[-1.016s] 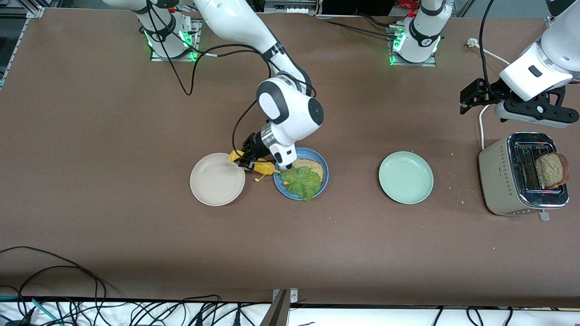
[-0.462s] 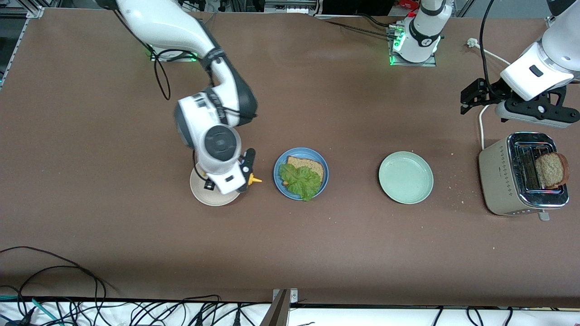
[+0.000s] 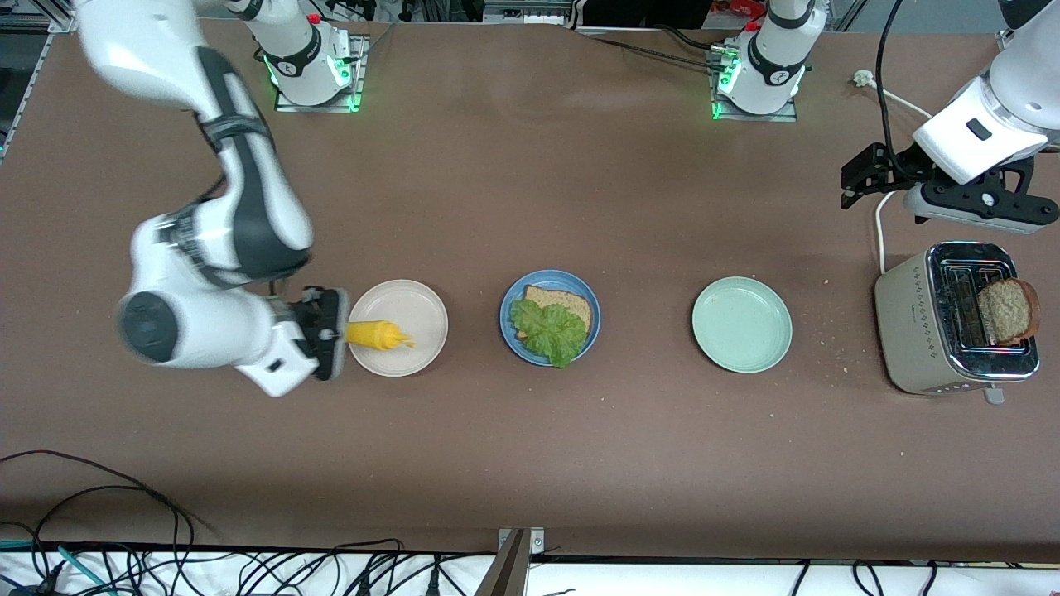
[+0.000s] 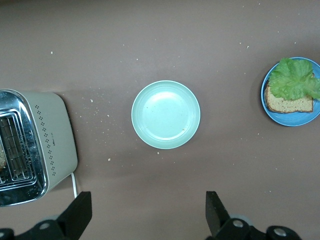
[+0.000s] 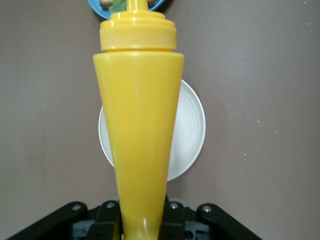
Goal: Make sandwich in blue plate with both arms
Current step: 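Carry the mustard bottle back beside the white plate with the right gripper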
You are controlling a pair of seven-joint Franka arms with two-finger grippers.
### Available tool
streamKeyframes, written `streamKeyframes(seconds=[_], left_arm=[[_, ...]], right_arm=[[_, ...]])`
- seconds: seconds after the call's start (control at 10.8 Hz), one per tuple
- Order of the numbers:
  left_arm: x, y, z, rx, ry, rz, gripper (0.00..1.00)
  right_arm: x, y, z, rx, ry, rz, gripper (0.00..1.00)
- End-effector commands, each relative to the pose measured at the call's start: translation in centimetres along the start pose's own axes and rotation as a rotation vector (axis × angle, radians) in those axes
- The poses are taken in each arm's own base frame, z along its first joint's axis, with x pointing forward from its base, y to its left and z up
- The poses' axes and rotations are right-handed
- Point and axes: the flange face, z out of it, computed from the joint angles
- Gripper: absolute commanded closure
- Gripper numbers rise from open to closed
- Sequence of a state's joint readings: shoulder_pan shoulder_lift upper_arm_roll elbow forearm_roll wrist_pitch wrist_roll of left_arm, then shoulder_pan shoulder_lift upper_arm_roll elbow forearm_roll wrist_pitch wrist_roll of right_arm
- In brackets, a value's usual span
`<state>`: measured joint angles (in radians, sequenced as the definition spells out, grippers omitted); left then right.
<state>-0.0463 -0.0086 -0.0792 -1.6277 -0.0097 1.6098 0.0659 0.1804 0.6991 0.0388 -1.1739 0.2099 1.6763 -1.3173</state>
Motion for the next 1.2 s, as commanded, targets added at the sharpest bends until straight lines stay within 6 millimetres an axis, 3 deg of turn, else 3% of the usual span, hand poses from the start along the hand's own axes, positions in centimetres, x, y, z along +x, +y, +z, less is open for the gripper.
streamKeyframes(seconds=[0.0,0.18,0.37,0.65,0.74,0.83,1.02,1.11], left_arm=[[0.1,1.3,-0.5,0.024,0.000,0.025,0.00],[0.1,1.2,-0.5,0.060,-0.003,0.037,0.00],[0.2,0.7,-0.2,0.060,-0.008,0.031,0.00],[1.0,-1.6,1.5,0.054,-0.033,-0.003,0.00],[1.3,-2.4,1.7,0.057,-0.035,-0.015,0.00],[2.0,-4.2,2.4,0.079,-0.047,-0.038,0.00],[2.7,-10.7,5.5,0.093,-0.103,-0.130,0.00],[3.3,-13.9,7.5,0.079,-0.130,-0.175,0.00]], right_arm=[[-8.1,1.7,0.2,0.058,0.224,-0.137,1.00],[-12.8,3.1,2.7,0.093,0.385,-0.206,1.00],[-18.0,4.5,6.7,0.096,0.555,-0.283,1.00],[-24.0,5.5,15.5,0.104,0.765,-0.358,1.00],[-24.9,5.5,17.6,0.101,0.819,-0.376,1.00],[-25.4,5.5,19.1,0.102,0.858,-0.381,1.00],[-24.9,5.4,21.4,0.117,0.912,-0.379,1.00],[-24.8,5.5,21.5,0.111,0.923,-0.371,1.00]])
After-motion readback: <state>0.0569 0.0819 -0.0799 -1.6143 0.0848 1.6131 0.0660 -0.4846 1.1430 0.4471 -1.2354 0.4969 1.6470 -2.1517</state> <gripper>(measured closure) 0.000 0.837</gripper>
